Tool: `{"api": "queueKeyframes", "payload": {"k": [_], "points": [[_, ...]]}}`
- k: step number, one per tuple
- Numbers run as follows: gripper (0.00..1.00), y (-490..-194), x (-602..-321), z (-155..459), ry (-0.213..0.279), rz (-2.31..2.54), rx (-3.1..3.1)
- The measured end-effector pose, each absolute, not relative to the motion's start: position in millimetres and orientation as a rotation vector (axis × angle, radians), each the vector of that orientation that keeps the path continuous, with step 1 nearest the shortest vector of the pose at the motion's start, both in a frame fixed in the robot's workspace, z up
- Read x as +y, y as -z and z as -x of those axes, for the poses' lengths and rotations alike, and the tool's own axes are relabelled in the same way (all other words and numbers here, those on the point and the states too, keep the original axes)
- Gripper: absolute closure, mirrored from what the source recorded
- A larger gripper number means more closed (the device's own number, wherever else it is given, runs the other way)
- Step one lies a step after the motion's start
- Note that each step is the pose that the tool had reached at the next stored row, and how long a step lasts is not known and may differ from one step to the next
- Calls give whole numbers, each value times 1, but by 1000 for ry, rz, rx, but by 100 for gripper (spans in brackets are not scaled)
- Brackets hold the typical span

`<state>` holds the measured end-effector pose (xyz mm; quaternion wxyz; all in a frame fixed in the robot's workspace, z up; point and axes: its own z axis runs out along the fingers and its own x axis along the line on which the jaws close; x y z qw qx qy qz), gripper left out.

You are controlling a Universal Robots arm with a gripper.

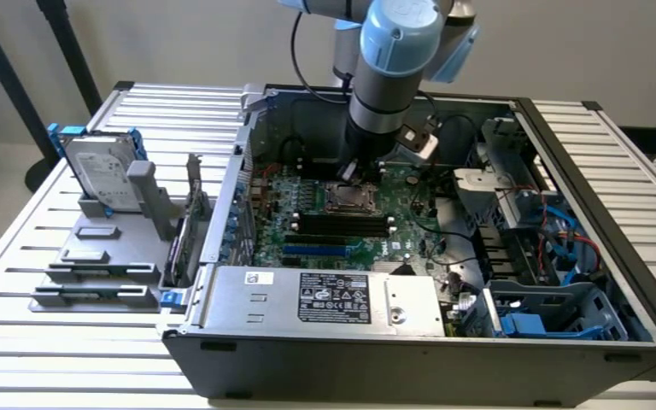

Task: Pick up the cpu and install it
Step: 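Install the first cpu locking lever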

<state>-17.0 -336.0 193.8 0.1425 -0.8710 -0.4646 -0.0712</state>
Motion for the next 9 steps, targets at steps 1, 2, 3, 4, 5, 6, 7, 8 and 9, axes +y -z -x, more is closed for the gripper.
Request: {"api": "queueKeyframes", "payload": {"k": [1, 2, 3, 4, 5, 6, 7, 8, 9], "points": [[89, -194, -337, 17, 207, 2510, -1339], [89, -194, -337, 17, 208, 2509, -1339], [89, -194, -338, 17, 209, 2508, -1338], [89, -194, -339, 17, 209, 2507, -1338], [89, -194, -339, 17, 210, 2506, -1338], [89, -194, -340, 17, 211, 2505, -1338], [89, -194, -340, 17, 212, 2503, -1337], [89, -194, -340, 17, 213, 2501, -1336], [89, -194, -340, 17, 215, 2498, -1335]]}}
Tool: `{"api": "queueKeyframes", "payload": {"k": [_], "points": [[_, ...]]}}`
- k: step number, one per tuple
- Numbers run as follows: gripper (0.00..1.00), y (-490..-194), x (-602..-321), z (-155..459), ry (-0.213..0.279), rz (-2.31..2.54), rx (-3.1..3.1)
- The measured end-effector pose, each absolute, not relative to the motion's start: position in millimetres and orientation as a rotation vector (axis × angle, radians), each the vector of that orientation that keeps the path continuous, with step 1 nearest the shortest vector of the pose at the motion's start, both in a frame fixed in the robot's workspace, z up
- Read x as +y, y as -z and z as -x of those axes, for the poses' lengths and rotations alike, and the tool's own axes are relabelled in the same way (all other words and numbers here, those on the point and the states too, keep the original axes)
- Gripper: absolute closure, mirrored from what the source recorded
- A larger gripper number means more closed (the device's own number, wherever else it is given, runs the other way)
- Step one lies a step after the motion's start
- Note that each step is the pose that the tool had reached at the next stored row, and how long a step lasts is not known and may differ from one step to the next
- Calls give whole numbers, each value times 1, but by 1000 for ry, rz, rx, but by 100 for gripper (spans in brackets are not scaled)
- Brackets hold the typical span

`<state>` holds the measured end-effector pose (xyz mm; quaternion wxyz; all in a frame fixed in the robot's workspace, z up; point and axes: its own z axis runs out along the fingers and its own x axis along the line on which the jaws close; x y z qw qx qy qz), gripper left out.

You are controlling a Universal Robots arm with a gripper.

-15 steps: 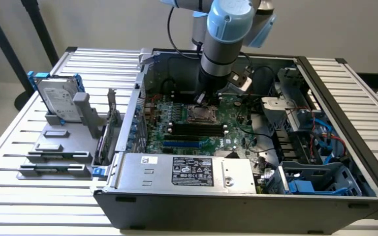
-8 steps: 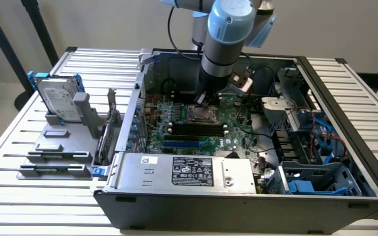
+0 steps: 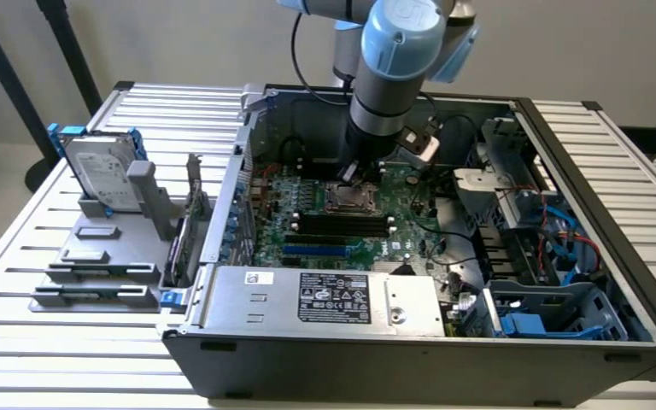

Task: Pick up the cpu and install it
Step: 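Install the first cpu locking lever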

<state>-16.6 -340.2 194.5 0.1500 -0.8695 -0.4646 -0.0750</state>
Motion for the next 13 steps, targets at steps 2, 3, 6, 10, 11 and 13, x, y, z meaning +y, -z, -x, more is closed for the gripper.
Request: {"api": "queueKeyframes", "payload": {"k": [2, 3, 6, 10, 11, 13], "points": [[89, -194, -340, 16, 222, 2488, -1330], [89, -194, -340, 16, 226, 2483, -1328], [89, -194, -341, 16, 232, 2474, -1325], [89, -194, -342, 16, 233, 2470, -1326], [89, -194, -342, 16, 233, 2470, -1326], [89, -193, -342, 16, 233, 2468, -1328]]}}
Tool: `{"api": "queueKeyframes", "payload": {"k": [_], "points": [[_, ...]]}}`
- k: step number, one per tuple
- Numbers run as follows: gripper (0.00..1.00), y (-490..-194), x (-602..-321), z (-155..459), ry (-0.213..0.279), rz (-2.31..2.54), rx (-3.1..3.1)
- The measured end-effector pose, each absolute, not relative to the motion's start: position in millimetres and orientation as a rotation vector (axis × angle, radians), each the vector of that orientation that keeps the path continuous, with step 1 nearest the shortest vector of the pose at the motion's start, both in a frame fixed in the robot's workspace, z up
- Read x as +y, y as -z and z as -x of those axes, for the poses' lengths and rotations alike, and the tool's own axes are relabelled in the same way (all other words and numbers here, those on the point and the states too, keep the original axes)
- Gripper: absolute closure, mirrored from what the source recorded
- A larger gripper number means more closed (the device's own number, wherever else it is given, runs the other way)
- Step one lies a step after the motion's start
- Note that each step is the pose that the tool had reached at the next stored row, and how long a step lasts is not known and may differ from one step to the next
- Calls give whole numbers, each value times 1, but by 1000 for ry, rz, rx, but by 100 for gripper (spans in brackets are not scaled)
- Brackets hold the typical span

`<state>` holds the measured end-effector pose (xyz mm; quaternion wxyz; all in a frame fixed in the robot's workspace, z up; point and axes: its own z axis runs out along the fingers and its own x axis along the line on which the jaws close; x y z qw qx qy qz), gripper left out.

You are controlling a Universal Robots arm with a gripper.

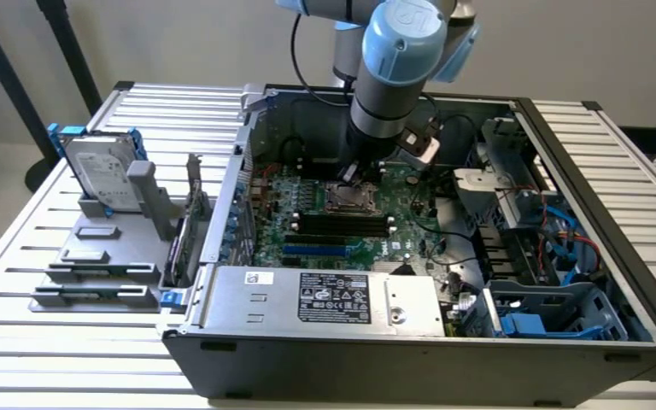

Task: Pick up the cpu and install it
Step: 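Install the first cpu locking lever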

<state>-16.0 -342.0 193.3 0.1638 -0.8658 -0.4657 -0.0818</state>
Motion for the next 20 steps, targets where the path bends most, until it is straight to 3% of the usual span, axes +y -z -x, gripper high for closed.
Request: {"api": "queueKeyframes", "payload": {"k": [9, 20], "points": [[89, -192, -343, 16, 233, 2462, -1335], [89, -224, -361, 28, 233, 2462, -1335]]}}
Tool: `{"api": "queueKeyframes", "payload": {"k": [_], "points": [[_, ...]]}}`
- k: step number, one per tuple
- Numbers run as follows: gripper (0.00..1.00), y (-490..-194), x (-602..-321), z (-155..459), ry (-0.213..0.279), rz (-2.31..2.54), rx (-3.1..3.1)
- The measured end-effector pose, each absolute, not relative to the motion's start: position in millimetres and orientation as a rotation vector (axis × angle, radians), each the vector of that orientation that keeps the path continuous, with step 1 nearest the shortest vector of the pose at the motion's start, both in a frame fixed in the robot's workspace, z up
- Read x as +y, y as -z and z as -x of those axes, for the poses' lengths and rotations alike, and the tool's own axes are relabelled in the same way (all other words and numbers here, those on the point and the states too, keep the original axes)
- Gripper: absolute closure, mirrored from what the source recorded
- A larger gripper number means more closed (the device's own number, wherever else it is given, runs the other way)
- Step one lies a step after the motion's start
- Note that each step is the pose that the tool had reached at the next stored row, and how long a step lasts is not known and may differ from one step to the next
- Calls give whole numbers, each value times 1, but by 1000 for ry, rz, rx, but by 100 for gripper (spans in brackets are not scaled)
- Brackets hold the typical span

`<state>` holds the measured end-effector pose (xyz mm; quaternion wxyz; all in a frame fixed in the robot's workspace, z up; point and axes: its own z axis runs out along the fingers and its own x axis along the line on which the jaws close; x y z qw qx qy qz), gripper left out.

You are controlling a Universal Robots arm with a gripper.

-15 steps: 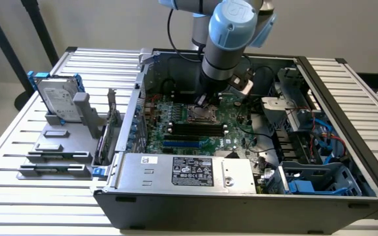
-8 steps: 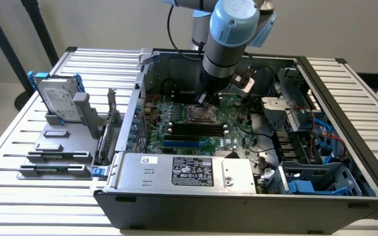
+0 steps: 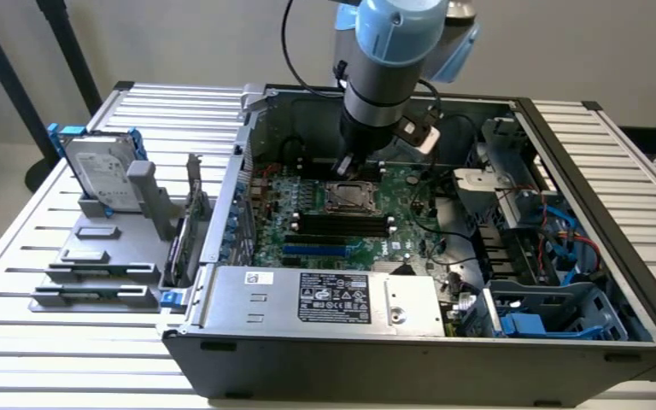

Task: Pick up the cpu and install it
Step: 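Install the first cpu locking lever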

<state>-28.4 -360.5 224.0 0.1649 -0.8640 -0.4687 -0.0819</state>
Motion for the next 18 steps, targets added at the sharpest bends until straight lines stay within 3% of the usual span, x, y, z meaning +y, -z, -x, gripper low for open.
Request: {"api": "queueKeyframes", "payload": {"k": [18], "points": [[89, -249, -414, 53, 233, 2462, -1335]]}}
